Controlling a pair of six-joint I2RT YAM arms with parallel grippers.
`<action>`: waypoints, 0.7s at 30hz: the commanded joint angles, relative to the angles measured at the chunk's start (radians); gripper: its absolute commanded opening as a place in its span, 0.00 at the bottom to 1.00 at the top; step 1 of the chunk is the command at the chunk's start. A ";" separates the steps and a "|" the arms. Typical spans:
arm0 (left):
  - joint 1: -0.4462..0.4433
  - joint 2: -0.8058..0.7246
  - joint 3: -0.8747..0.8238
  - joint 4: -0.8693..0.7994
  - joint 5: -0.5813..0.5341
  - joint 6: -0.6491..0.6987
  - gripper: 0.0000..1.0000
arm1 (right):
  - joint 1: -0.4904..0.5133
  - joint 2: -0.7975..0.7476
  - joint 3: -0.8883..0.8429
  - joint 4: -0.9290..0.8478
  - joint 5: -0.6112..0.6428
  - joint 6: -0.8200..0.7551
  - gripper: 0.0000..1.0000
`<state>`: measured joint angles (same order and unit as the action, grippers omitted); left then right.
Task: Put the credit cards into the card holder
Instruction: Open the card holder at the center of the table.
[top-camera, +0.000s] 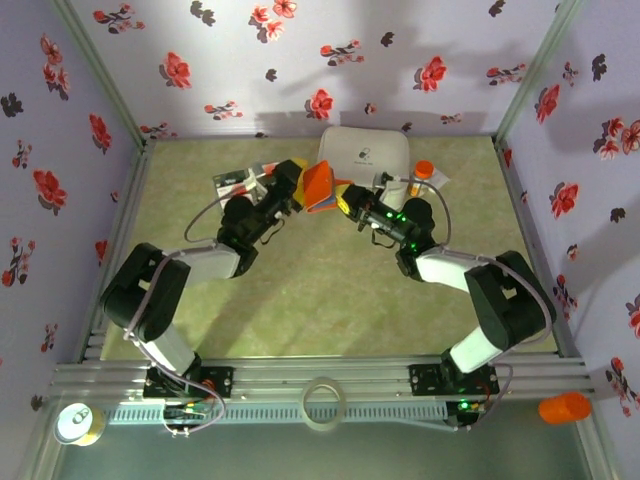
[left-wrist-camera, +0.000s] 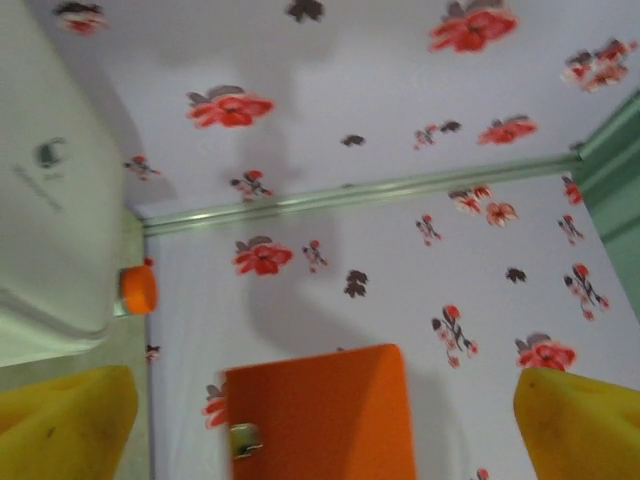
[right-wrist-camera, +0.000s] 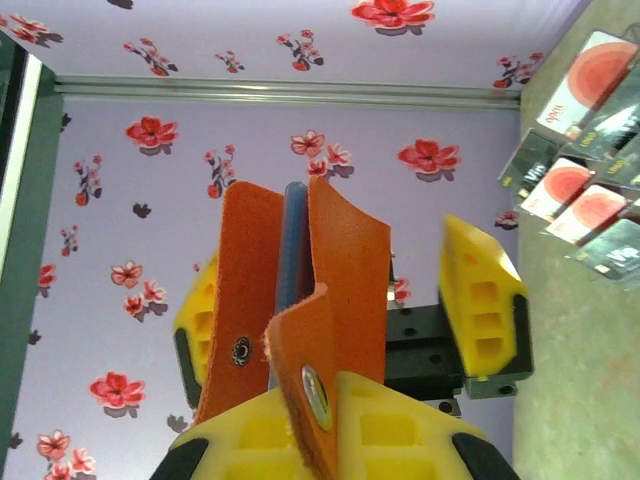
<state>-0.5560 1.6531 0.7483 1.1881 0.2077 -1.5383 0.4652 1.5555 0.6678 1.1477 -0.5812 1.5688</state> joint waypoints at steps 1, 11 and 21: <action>0.039 -0.058 -0.069 0.000 0.014 0.037 1.00 | -0.009 -0.036 -0.023 -0.027 -0.030 -0.054 0.00; 0.072 -0.285 0.000 -0.713 0.088 0.419 1.00 | -0.010 -0.043 -0.141 -0.009 -0.030 -0.075 0.00; -0.107 -0.181 0.492 -1.589 -0.160 0.941 1.00 | -0.001 -0.024 -0.236 0.048 -0.022 -0.083 0.00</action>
<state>-0.6117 1.4101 1.1492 -0.0517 0.1577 -0.8257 0.4625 1.5387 0.4477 1.1141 -0.5919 1.5146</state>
